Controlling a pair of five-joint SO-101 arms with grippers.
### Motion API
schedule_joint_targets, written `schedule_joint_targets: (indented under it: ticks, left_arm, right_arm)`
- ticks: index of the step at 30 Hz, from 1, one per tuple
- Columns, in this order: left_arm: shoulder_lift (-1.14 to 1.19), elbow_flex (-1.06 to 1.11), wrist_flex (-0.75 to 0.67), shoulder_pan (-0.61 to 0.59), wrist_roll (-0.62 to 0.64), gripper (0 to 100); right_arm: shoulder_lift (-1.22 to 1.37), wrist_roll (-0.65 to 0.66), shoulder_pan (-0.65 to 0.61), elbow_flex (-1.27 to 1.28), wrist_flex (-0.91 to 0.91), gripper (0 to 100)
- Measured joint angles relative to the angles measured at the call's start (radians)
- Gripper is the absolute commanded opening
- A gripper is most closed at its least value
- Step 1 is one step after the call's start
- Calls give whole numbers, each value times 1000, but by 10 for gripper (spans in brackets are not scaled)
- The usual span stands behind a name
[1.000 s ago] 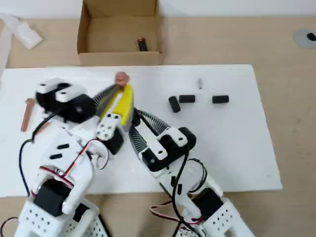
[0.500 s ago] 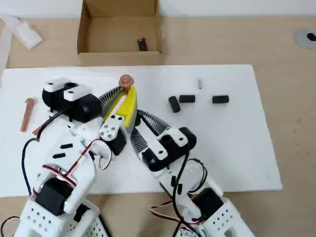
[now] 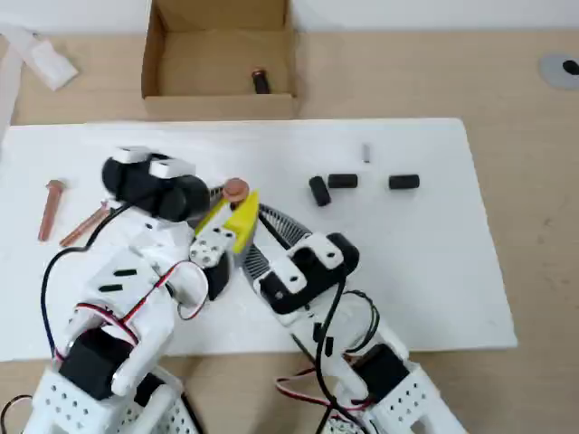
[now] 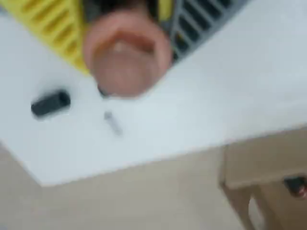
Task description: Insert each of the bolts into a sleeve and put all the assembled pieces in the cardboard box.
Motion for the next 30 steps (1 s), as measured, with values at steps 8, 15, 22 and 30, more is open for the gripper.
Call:
schedule_joint_targets:
  ticks: [8, 15, 22, 30]
  left_arm:
    - [-2, -149, 126, -2, 49, 153]
    - [-5, -270, 183, -43, 55, 13]
    - [153, -302, 186, -307, 94, 2]
    - [338, -302, 216, -479, 34, 7]
  right_arm:
    - [-2, 0, 44, 0, 0, 9]
    - [-2, 0, 95, -3, 58, 9]
    - [126, 0, 141, -247, 78, 9]
    - [704, 0, 152, -661, 64, 9]
